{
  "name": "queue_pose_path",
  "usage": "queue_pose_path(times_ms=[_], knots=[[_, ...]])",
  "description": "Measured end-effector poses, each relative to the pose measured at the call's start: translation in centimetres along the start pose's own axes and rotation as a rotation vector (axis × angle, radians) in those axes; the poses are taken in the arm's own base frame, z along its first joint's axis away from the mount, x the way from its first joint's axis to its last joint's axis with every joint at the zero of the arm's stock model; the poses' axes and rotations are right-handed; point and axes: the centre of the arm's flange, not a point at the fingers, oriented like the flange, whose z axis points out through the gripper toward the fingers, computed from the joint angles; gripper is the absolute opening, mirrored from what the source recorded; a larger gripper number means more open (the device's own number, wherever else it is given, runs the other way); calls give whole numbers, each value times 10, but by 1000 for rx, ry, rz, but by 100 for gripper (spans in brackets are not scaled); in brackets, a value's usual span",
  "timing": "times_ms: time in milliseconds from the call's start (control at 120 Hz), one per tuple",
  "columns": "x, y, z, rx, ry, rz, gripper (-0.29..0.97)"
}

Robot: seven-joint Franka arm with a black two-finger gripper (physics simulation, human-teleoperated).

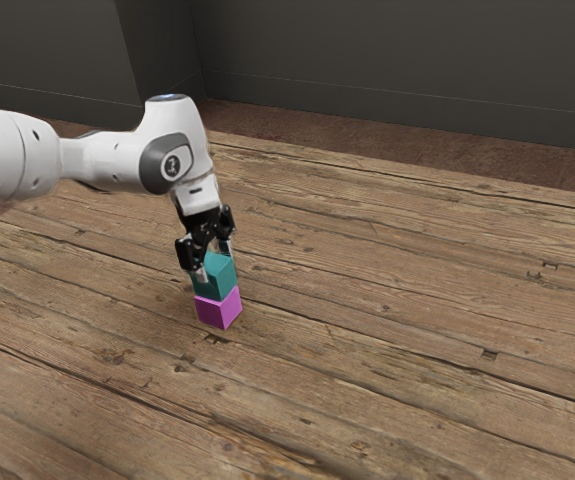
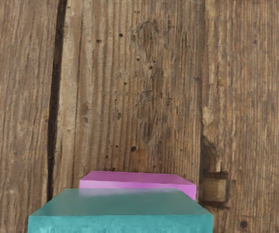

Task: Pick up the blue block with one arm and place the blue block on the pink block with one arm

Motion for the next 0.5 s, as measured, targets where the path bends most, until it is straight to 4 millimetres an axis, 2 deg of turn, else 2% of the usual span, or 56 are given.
queue_pose_path(times_ms=[42, 100, 183, 258, 292, 325, 367, 500], knots=[[5, 11, -27, 18, 2, -1, 64], [15, 31, -85, 75, -3, 1, 65], [30, 67, -185, 191, -23, -10, 66], [41, 89, -278, 292, -66, -63, 66], [46, 99, -307, 316, -81, -112, 67], [49, 107, -321, 309, -84, -171, 67], [51, 117, -329, 288, -85, -246, 67], [45, 131, -330, 211, -79, -480, 67]])
